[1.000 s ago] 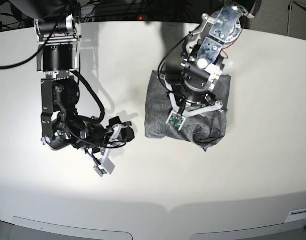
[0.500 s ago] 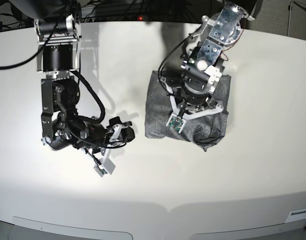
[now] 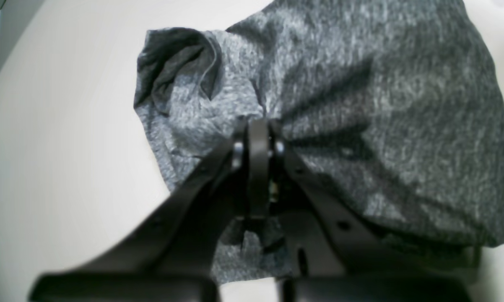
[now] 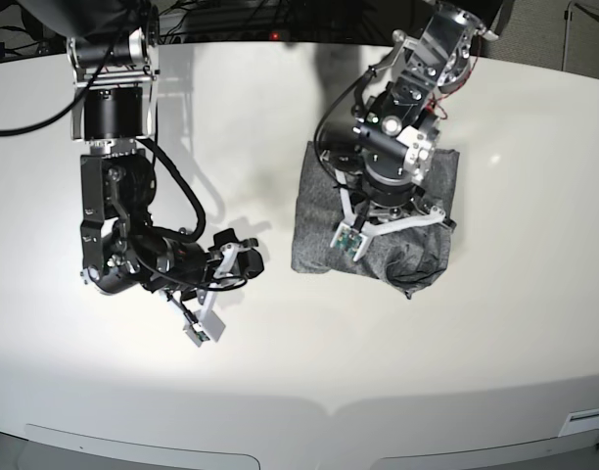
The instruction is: Fold the T-shirt properly
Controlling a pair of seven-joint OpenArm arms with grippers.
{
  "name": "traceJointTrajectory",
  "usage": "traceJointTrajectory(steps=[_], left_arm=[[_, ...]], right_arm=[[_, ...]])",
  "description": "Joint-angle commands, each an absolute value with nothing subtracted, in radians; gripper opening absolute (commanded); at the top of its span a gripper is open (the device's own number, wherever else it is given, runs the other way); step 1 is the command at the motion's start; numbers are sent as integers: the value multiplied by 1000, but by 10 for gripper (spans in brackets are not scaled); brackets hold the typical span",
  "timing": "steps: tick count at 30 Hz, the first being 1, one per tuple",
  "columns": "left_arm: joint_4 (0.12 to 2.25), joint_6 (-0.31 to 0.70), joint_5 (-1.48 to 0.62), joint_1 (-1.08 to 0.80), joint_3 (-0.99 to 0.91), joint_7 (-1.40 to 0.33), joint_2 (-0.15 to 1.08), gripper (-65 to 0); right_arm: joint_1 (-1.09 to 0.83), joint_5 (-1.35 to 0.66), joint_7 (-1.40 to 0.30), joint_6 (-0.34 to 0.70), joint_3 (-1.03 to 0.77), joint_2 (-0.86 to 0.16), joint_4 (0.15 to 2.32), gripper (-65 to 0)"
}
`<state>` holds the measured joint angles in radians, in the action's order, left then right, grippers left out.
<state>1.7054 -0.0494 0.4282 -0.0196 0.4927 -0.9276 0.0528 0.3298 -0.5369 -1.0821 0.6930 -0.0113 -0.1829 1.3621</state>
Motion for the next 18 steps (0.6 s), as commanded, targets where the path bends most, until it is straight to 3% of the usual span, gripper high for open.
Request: traceJointTrajectory(steps=[1,4,6,14,18], left_arm=[[1724,-60,441,-8,493,-919,48,-618],[1724,-60,442,-8,493,-916,48,-476],[1724,-60,442,-8,493,-915,48,-437],[1724,-60,441,-8,493,-922,47,-435],[1724,-61,329,-7,471,-930,48,-435]], right_arm=[[359,-557,-1070,698,-14,-188,1377,-404],[359,-556,-1070,698,-14,-188,1377,-404],[359,-556,-1071,698,-14,-188,1377,-404],[359,-556,-1071,698,-14,-188,1377,-404],[359,-556,-1074,698,-14,-188,1377,-404]])
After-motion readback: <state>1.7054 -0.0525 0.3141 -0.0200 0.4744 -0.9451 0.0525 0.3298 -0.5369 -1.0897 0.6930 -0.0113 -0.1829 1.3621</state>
